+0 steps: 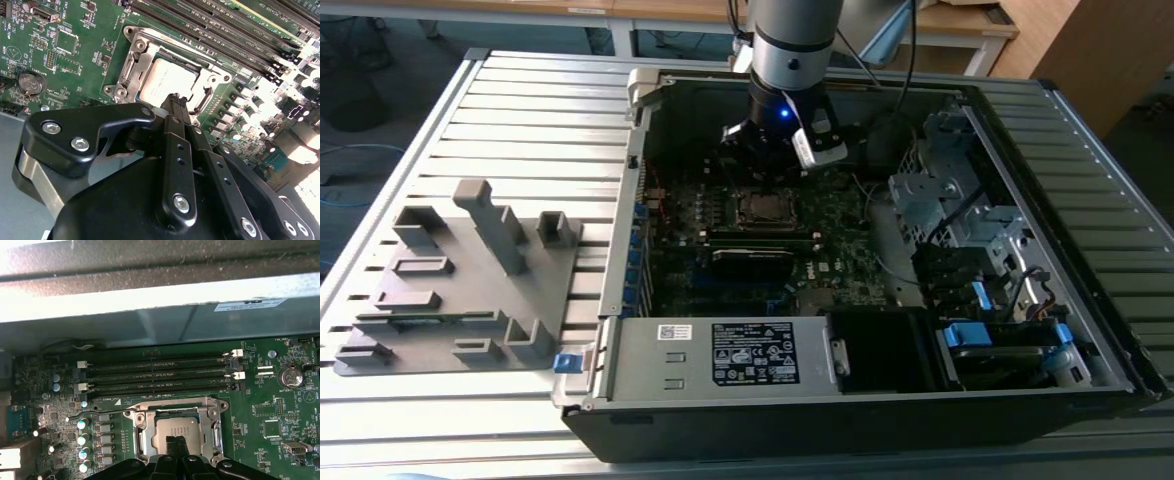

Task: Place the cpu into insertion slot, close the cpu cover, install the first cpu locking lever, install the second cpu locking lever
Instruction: 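Close the cpu cover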

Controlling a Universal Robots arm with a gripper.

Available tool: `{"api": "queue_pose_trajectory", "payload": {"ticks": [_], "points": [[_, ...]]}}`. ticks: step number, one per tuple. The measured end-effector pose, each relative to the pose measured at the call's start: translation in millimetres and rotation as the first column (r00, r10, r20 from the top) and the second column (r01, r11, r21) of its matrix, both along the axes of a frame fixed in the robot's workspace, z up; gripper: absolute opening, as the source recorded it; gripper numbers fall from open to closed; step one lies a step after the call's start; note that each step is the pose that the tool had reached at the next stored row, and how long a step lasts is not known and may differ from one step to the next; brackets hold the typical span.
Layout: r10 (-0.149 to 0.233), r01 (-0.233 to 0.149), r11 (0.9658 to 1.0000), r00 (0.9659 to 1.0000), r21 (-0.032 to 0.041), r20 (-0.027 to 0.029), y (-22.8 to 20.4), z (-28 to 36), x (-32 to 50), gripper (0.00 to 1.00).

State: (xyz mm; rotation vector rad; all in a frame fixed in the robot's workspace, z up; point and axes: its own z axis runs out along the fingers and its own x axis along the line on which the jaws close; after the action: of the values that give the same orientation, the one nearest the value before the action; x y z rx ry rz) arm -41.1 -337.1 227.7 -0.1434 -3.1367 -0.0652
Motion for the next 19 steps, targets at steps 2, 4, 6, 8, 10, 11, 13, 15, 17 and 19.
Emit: {"api": "queue_pose_trajectory", "payload": {"ticks": [2, 4, 6, 8, 10, 11, 13, 15, 17, 19], "points": [[0.000, 0.000, 1.0000, 1.0000, 0.0000, 0.0000, 0.0, 0.0, 0.0, 0.11], [0.001, -0.001, 1.0000, 1.0000, 0.0000, 0.0001, 0.0, 0.0, 0.0, 0.11], [0.006, -0.006, 1.0000, 1.0000, 0.0000, 0.0000, 0.0, 0.0, 0.0, 0.11], [0.019, -0.019, 0.9998, 0.9998, -0.0001, 0.0000, 0.0, 0.0, 0.0, 0.11], [0.034, -0.034, 0.9994, 0.9994, -0.0001, 0.0000, 0.0, 0.0, 0.0, 0.11], [0.036, -0.036, 0.9994, 0.9994, 0.0000, 0.0001, 0.0, 0.0, 0.0, 0.11], [0.036, -0.036, 0.9993, 0.9993, 0.0000, 0.0000, 0.0, 0.0, 0.0, 0.11], [0.036, -0.036, 0.9994, 0.9994, 0.0000, 0.0000, 0.0, 0.0, 0.0, 0.11], [0.036, -0.036, 0.9993, 0.9993, 0.0000, 0.0000, 0.0, 0.0, 0.0, 0.11], [0.036, -0.036, 0.9993, 0.9993, 0.0000, 0.0000, 0.0, 0.0, 0.0, 0.11]]}}
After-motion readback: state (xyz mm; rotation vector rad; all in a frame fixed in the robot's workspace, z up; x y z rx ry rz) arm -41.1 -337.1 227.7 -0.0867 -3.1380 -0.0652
